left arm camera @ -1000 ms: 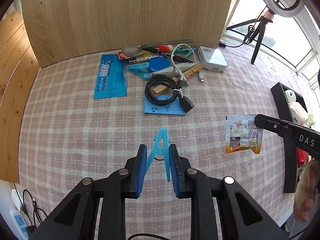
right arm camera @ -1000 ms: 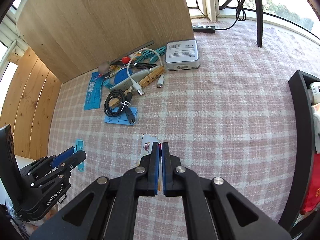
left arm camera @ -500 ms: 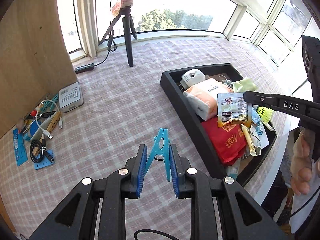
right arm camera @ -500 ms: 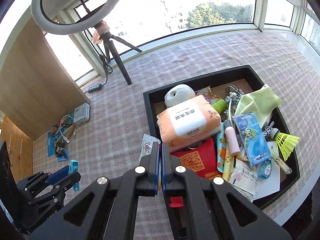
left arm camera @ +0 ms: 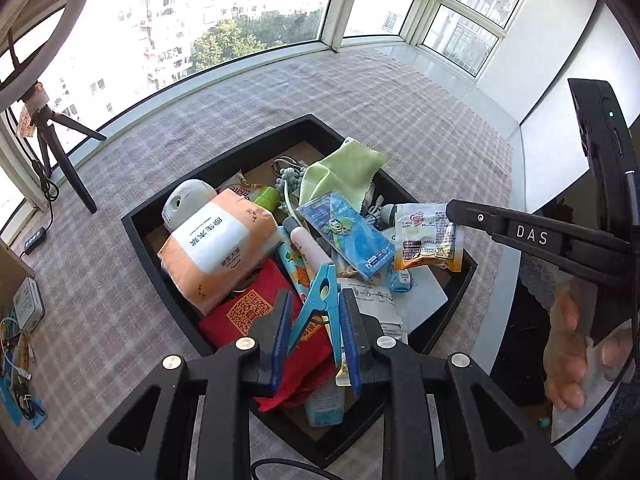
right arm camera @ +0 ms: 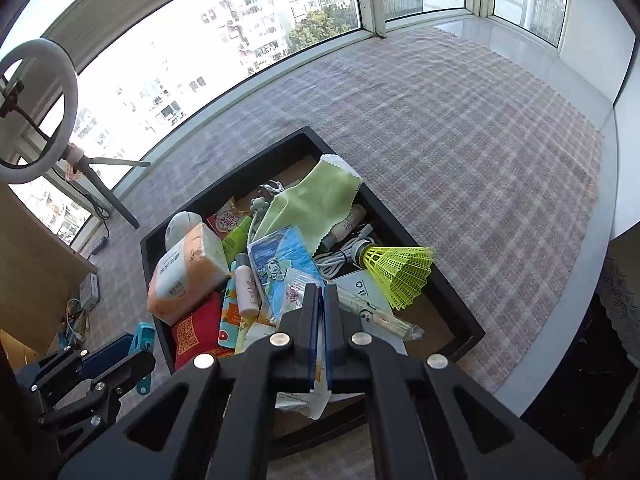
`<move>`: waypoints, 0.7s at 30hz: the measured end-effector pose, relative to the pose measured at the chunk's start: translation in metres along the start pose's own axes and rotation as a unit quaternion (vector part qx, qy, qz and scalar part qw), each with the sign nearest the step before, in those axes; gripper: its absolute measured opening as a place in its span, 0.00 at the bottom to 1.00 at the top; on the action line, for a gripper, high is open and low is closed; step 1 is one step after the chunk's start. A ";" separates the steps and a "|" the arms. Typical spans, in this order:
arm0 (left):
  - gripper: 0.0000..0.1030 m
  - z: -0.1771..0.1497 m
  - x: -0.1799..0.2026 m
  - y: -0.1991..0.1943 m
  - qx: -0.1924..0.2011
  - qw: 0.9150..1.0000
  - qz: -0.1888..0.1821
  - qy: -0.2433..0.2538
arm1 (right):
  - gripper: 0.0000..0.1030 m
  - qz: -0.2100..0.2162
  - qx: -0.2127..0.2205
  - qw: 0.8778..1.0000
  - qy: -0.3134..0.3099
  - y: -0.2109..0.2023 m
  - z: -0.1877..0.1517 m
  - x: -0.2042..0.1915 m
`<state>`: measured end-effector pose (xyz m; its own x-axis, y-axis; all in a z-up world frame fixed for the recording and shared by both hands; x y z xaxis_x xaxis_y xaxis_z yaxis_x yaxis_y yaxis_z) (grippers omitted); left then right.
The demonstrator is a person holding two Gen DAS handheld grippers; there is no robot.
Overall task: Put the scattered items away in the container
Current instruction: 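Carry both items to the black tray and open both grippers, then move both grippers back toward the scattered items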
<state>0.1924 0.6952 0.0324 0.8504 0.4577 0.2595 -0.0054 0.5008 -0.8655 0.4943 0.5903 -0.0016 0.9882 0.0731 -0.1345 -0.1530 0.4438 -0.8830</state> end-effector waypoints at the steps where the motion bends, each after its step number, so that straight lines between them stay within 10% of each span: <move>1: 0.44 0.002 0.002 0.002 0.001 1.000 0.003 0.000 | 0.08 0.001 -0.007 1.000 0.007 0.002 0.001 0.004; 4: 0.45 0.002 0.000 0.001 0.009 1.000 0.011 0.002 | 0.33 -0.009 -0.002 1.000 0.015 0.003 0.002 0.010; 21: 0.44 -0.044 -0.155 -0.031 0.025 0.989 0.100 -0.105 | 0.33 0.046 -0.010 0.991 -0.127 0.020 -0.007 -0.120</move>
<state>0.0842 0.5762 0.0002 0.7024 0.6904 0.1732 -0.1924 0.4184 -0.8876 0.3728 0.5845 -0.0061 0.9365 0.3360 -0.0999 -0.2401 0.4071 -0.8813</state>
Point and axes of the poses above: each gripper's, at about its wrist camera, not at the fingertips, and y roughly the way its jaws point, x to its right, z to its top, the point moved 3 cm from there along y, roughly the way its jaws point, and after that the axes turned 6 degrees about -y, right-handed, at the moved point
